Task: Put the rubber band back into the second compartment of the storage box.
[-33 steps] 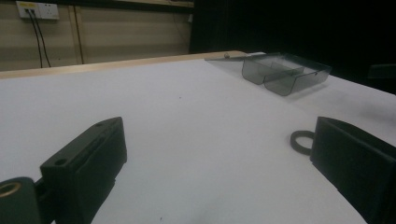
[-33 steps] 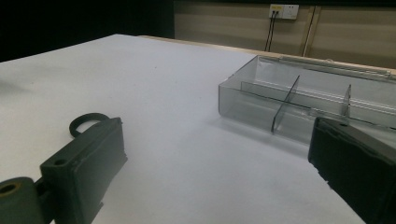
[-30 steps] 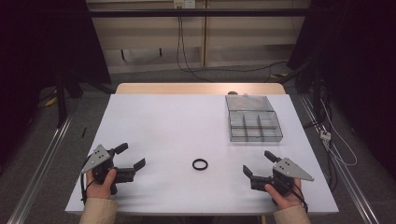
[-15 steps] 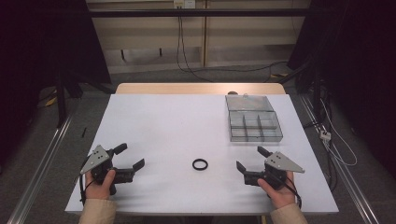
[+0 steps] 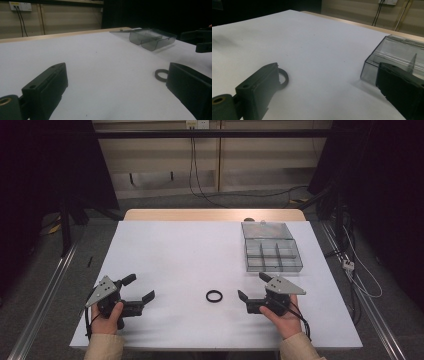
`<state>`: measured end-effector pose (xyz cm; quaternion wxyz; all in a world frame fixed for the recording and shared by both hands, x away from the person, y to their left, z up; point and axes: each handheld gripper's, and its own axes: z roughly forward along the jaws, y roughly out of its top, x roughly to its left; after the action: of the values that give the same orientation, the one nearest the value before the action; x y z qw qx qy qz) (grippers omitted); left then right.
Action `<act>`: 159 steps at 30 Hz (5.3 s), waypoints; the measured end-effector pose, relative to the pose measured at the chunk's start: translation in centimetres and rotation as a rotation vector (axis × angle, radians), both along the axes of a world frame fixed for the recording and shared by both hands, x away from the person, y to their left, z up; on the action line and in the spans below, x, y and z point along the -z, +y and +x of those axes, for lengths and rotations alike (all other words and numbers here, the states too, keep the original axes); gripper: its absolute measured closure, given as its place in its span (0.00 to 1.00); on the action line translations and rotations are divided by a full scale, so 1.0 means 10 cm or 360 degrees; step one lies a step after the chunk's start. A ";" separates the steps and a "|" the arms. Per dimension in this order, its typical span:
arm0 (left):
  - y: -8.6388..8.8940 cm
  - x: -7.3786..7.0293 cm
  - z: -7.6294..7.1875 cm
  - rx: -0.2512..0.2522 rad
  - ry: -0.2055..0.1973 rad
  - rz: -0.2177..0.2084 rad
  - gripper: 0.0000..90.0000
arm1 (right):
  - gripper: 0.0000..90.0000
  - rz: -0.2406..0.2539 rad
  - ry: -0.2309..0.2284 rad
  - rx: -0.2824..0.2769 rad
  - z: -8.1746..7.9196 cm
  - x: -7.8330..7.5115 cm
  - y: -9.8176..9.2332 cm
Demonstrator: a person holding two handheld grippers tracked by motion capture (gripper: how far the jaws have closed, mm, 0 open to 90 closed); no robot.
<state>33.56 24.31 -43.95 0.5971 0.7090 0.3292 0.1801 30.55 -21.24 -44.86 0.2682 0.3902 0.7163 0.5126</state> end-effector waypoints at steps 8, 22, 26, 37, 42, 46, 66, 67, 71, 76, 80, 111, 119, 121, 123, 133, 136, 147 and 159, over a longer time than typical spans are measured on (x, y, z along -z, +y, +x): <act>-0.01 0.00 0.00 0.0011 -0.0004 0.0006 0.04 | 0.06 -0.0006 0.0043 -0.0034 0.11 0.00 0.15; 0.00 0.00 0.00 0.0016 -0.0003 0.0003 0.04 | 0.12 -0.0045 0.0163 -0.0103 0.26 0.04 0.38; 0.00 0.00 0.00 0.0015 -0.0002 0.0002 0.04 | 0.23 -0.0080 0.0223 -0.0143 0.28 0.05 0.43; 0.00 0.00 0.00 0.0013 -0.0003 0.0003 0.04 | 0.65 -0.0153 0.0384 -0.0313 0.33 0.09 0.59; -0.01 0.00 0.00 0.0012 0.0000 0.0005 0.04 | 0.80 -0.0185 0.0454 -0.0313 0.39 0.11 0.62; -0.01 0.00 0.00 0.0019 0.0002 0.0021 0.04 | 0.86 -0.0203 0.0505 -0.0323 0.44 0.14 0.67; -0.01 0.00 0.00 0.0021 -0.0002 0.0017 0.04 | 0.99 -0.0167 0.0550 -0.0336 0.46 0.01 0.49; -0.02 0.00 0.00 0.0022 -0.0002 0.0017 0.04 | 0.99 -0.0163 0.0556 -0.0333 0.46 0.00 0.48; -0.01 0.00 0.00 0.0022 -0.0002 0.0018 0.04 | 0.99 -0.0160 0.0548 -0.0330 0.47 -0.04 0.41; -0.02 0.00 0.00 0.0028 -0.0004 0.0020 0.04 | 0.99 -0.0153 0.0549 -0.0315 0.49 -0.08 0.33; -0.02 -0.01 0.00 0.0025 -0.0011 0.0028 0.04 | 0.99 -0.0160 0.0540 -0.0306 0.51 -0.12 0.27; -0.01 -0.01 0.00 0.0027 -0.0015 0.0025 0.04 | 0.99 -0.0132 0.0527 -0.0259 0.65 -0.37 -0.07; -0.02 0.00 0.00 0.0033 -0.0011 0.0030 0.04 | 0.99 -0.0149 0.0521 -0.0247 0.71 -0.40 -0.13; -0.02 0.00 0.00 0.0034 -0.0011 0.0033 0.04 | 0.99 -0.0153 0.0520 -0.0242 0.72 -0.41 -0.14; -0.02 0.00 0.00 0.0038 -0.0014 0.0041 0.05 | 0.99 -0.0149 0.0513 -0.0235 0.74 -0.43 -0.16; -0.02 0.00 0.00 0.0046 -0.0007 0.0036 0.05 | 0.99 -0.0150 0.0507 -0.0195 0.84 -0.47 -0.21; -0.01 0.00 0.00 0.0048 -0.0006 0.0034 0.05 | 0.99 -0.0138 0.0509 -0.0179 0.87 -0.48 -0.24; -0.02 0.00 0.00 0.0051 -0.0003 0.0032 0.05 | 0.99 -0.0115 0.0495 -0.0118 0.95 -0.53 -0.37; -0.01 0.00 0.00 0.0048 -0.0003 0.0030 0.05 | 0.99 -0.0119 0.0501 -0.0069 1.01 -0.52 -0.48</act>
<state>33.51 24.18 -43.96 0.5934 0.7194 0.3160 0.1749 40.68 -26.01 -39.69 0.1559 0.4399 0.7764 0.4236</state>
